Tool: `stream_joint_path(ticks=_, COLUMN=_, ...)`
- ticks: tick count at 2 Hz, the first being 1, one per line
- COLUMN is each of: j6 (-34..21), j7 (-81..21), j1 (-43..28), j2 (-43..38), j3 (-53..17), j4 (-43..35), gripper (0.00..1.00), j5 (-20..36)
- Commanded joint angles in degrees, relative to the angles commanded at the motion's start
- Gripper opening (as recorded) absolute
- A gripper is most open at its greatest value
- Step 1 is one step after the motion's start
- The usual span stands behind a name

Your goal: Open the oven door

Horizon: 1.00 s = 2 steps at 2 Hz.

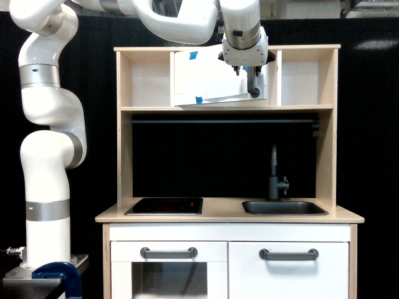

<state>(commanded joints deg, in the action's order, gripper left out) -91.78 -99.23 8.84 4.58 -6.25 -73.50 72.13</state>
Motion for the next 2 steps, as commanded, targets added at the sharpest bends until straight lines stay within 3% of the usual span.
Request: stream_joint_path(ticks=2, j6=-4.85, j7=-1.71, j1=1.68, j2=2.32, j3=-3.78, j4=2.37, gripper=1.00, j5=-1.94)
